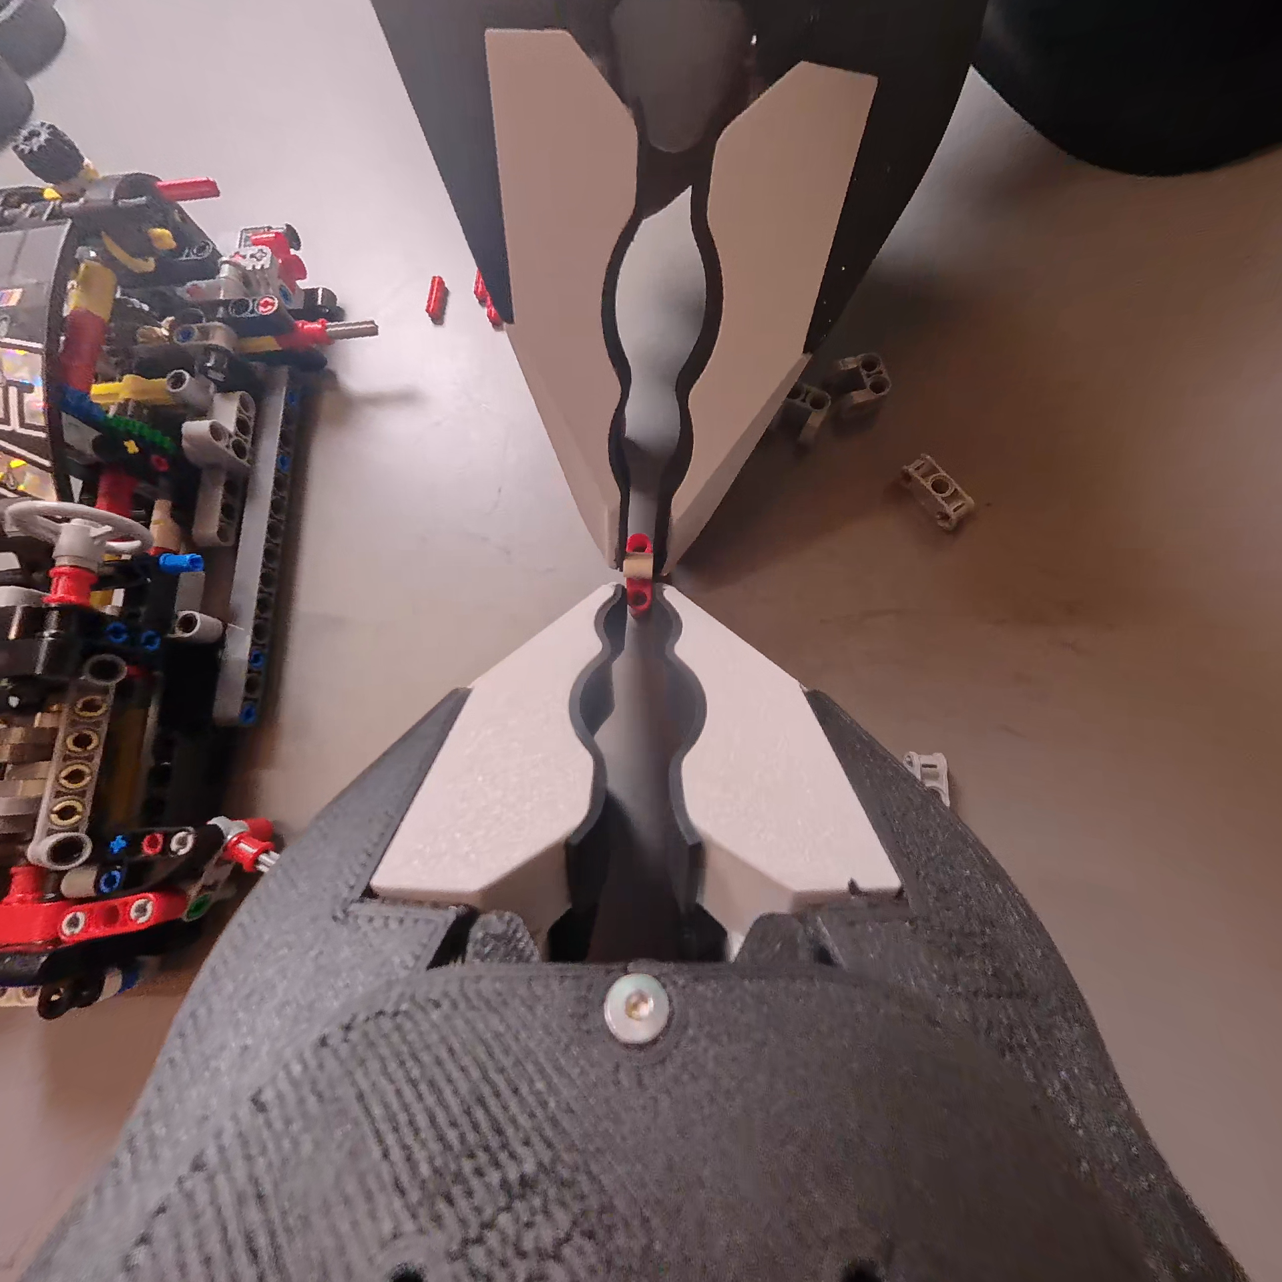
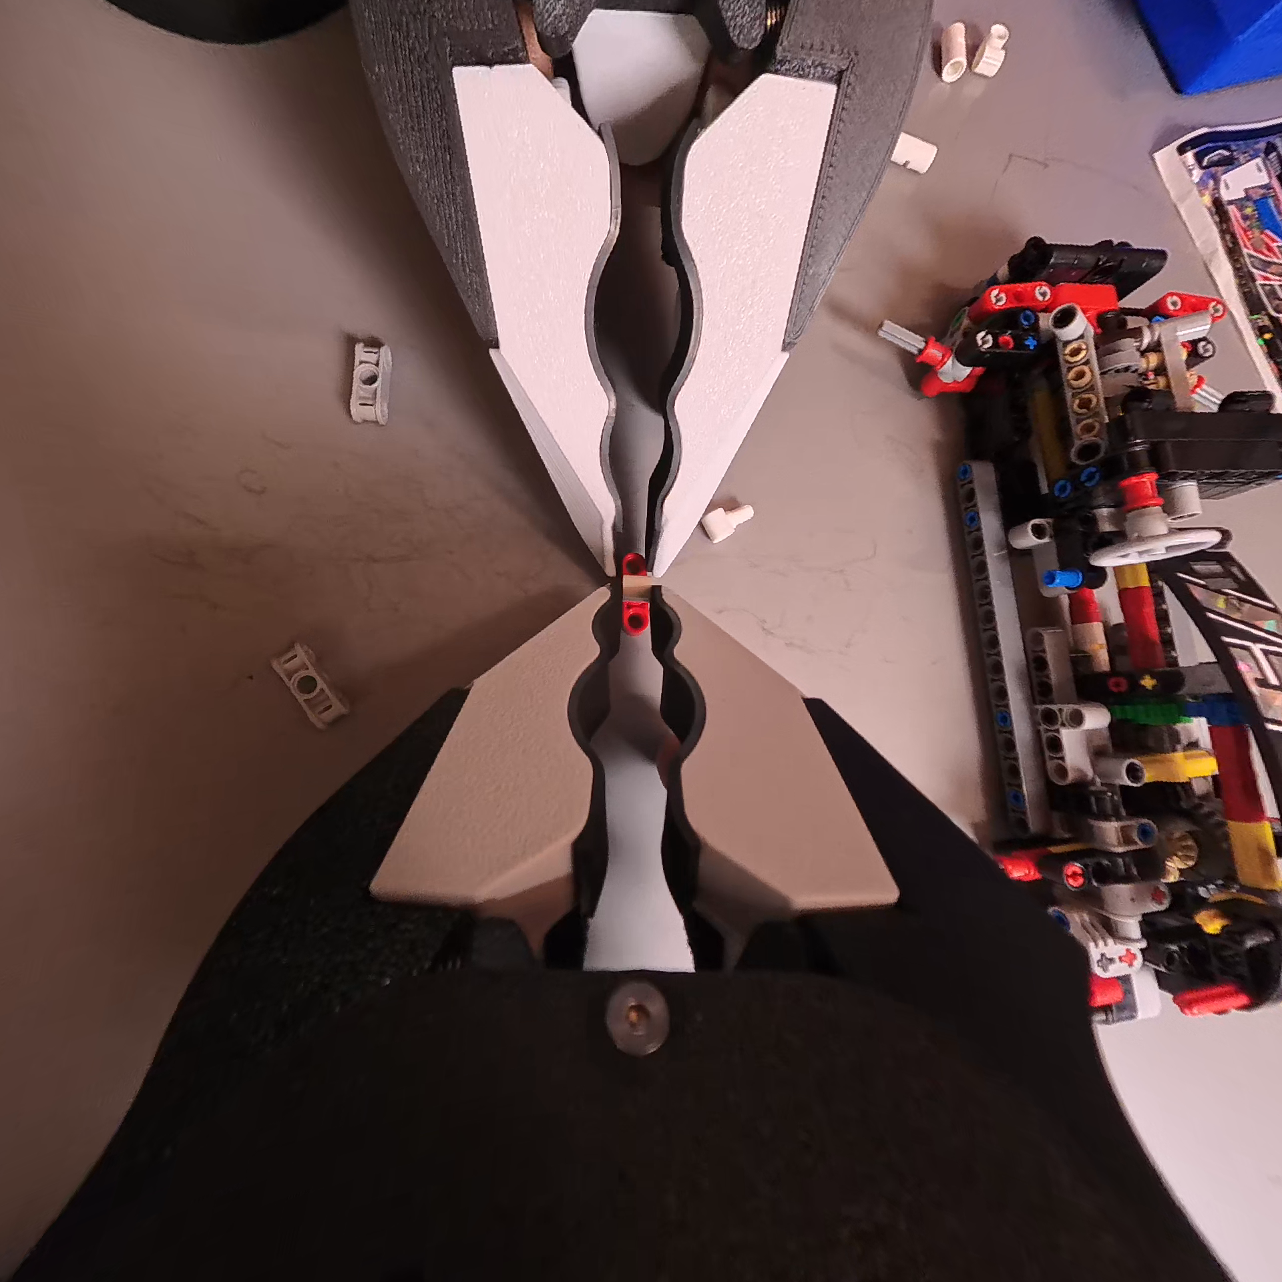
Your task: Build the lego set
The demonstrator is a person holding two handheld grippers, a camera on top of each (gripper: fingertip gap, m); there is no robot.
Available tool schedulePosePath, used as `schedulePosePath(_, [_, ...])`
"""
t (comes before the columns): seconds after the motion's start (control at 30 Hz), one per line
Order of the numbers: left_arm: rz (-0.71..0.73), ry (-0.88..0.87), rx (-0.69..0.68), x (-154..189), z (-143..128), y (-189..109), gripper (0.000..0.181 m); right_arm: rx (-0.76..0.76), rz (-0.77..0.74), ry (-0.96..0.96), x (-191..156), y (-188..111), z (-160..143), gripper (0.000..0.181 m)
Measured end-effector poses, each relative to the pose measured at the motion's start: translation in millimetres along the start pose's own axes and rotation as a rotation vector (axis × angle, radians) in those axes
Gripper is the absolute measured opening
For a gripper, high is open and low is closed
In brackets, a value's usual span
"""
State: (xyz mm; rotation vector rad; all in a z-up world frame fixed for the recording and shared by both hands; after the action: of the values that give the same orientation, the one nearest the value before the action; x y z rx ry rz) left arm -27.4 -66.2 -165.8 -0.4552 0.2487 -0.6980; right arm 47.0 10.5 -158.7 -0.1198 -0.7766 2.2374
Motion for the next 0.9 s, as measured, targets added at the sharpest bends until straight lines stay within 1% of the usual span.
schedulePosePath(0.43, [-0.044, -0.005, 0.006, -1.4, -0.4, 0.2, 0.005, -0.034, 0.089, 0.017, 4.9, 1.2, 2.1, 0.006])
schedulePosePath(0.73, [-0.078, -0.018, 0.007, -3.9, -0.6, 0.6, 0.005, -0.096, 0.154, 0.022, 9.6, 3.8, 6.0, 0.005])
schedulePosePath(0.9, [-0.080, -0.020, 0.010, -4.0, -0.8, 0.7, 0.005, -0.097, 0.151, 0.022, 9.4, 3.9, 5.9, 0.006])
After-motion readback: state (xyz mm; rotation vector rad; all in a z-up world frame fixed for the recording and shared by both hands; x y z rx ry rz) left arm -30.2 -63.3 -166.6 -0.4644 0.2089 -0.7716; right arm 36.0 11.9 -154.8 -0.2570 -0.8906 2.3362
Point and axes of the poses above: each gripper's, where its closed fingertips meet, y out along the fingers, z out of its top, x = y × z across the jaws, the point moved 8 cm from there along -y, back along the fingers, and after that the axes turned 14 degrees about x, right-handed, at the moved point
